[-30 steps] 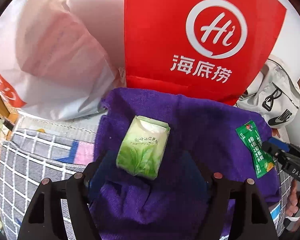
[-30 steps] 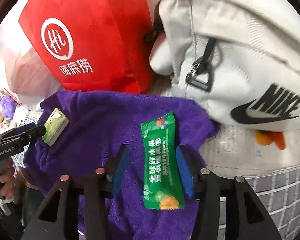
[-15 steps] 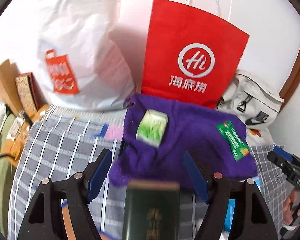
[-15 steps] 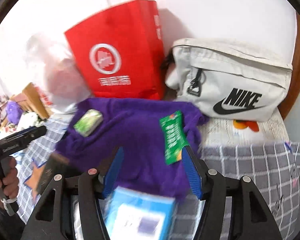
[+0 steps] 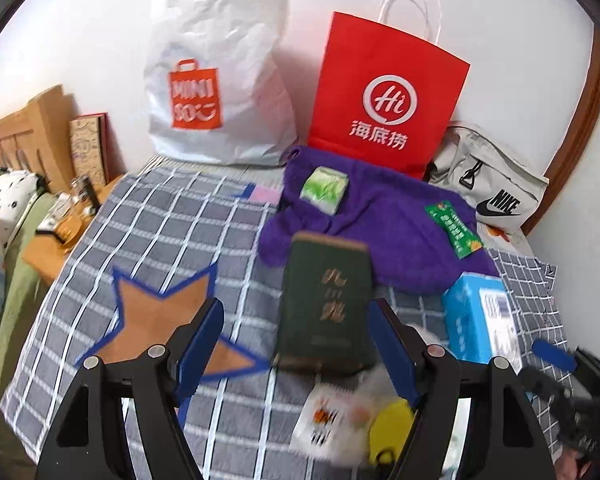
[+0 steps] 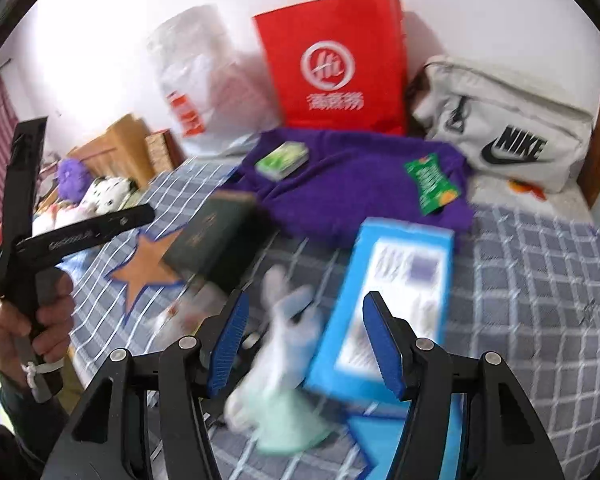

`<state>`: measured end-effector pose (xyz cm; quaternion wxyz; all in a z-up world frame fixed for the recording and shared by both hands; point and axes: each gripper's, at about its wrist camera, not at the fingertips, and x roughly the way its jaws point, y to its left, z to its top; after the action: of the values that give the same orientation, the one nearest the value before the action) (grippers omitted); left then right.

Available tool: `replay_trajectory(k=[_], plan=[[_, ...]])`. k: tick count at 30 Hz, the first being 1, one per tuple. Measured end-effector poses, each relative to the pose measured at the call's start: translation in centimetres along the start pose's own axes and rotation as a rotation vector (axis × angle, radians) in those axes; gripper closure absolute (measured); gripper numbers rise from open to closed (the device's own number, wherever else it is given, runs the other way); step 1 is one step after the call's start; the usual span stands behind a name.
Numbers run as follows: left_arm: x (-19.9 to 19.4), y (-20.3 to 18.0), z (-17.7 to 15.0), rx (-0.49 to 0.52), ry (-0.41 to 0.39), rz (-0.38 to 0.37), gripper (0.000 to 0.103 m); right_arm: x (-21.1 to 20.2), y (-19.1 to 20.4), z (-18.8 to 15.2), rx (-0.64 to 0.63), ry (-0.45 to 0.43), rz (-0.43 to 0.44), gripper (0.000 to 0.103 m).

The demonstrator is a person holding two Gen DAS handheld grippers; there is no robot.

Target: Organize soft objects

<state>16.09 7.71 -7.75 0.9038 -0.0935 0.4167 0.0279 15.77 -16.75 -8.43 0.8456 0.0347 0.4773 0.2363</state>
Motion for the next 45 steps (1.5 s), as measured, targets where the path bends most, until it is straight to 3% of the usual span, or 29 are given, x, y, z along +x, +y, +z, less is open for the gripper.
replay_trajectory(k=[3,5,11,18,22,26,30,34,41,45], plan=[[-0.6,0.8,-1.5,-0.014,0.004,0.0,0.03,0.5,1.7,-2.1,-0.019,0.034,0.033,0.056],[-1.0,1.2,-2.3,-0.022,0.002,-0.005,0.03,0.9,2.8,-3.1,-0.035,0.05,0.041,0.057],[-1.5,2.3,-4.6,-0.042,0.006,-0.017,0.03,2.4,6.0,-4.8,-0.127,0.094,-0.002,0.068],[-0.6,3.2,-6.1,-0.05,0.03,-0.03,0.03,5.2,7.7,-5.7,-0.22,0.165,-0.125,0.068],[-0.2,3.6,-6.3,-0.057,0.041,-0.046,0.03,6.1,8.4,-5.8,-0.261,0.172,-0.153,0.068],[-0.1,3.8,-6.5,-0.056,0.044,-0.048,0.03,5.3,7.6,-5.6,-0.249,0.157,-0.162,0.1],[-0.1,3.7,-6.6,-0.054,0.045,-0.049,0.03,3.5,6.6,-5.2,-0.176,0.123,-0.053,0.1],[-0.2,3.3,-6.7,-0.043,0.053,-0.048,0.03,3.5,6.7,-5.5,-0.172,0.14,-0.045,0.099],[-0.5,2.9,-7.0,-0.035,0.061,-0.041,0.03,5.9,7.3,-5.8,-0.146,0.199,0.005,0.072],[-0.7,3.1,-7.0,-0.032,0.06,-0.034,0.03,6.1,7.9,-6.0,-0.153,0.211,-0.051,0.072]])
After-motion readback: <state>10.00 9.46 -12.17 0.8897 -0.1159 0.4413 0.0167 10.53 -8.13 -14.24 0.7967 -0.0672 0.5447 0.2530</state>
